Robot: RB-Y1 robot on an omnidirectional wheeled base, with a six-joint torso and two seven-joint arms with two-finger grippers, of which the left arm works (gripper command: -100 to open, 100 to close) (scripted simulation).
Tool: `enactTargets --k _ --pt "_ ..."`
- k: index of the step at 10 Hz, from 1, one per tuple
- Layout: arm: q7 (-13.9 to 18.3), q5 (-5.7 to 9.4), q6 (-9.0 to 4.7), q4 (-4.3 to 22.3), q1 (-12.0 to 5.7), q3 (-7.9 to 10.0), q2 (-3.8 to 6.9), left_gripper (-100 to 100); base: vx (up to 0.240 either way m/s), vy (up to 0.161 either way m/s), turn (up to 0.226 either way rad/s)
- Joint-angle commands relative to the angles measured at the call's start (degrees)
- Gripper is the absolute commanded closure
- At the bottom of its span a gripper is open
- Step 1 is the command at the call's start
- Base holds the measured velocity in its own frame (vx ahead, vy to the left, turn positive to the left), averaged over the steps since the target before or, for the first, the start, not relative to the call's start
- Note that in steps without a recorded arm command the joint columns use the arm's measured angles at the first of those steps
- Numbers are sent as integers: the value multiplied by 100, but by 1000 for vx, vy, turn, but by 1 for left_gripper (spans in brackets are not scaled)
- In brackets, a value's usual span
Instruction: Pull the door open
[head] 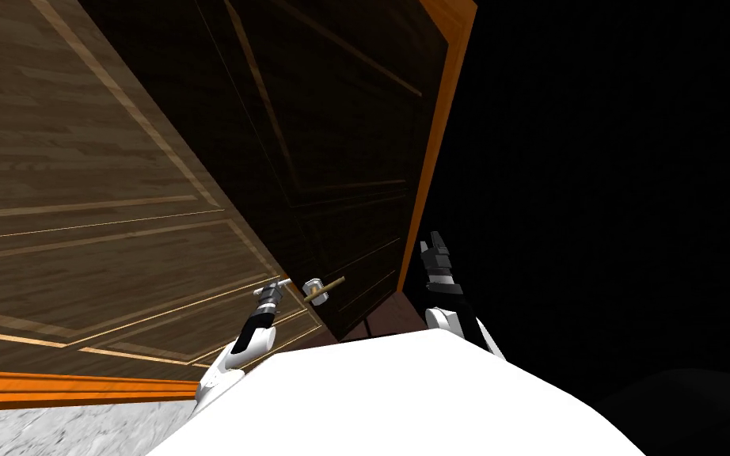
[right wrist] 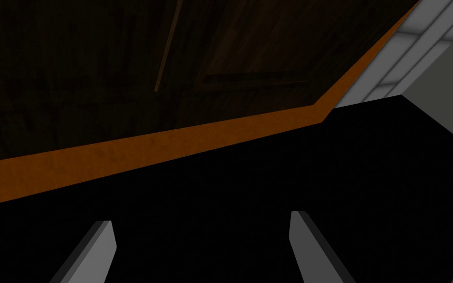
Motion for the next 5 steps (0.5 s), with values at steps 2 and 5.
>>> enactTargets --k 2,5 --pt "-5 -3 -10 -13 -12 1 8 100 -9 10 -9" --pt "20 8 -8 32 103 63 99 100 -34 12 11"
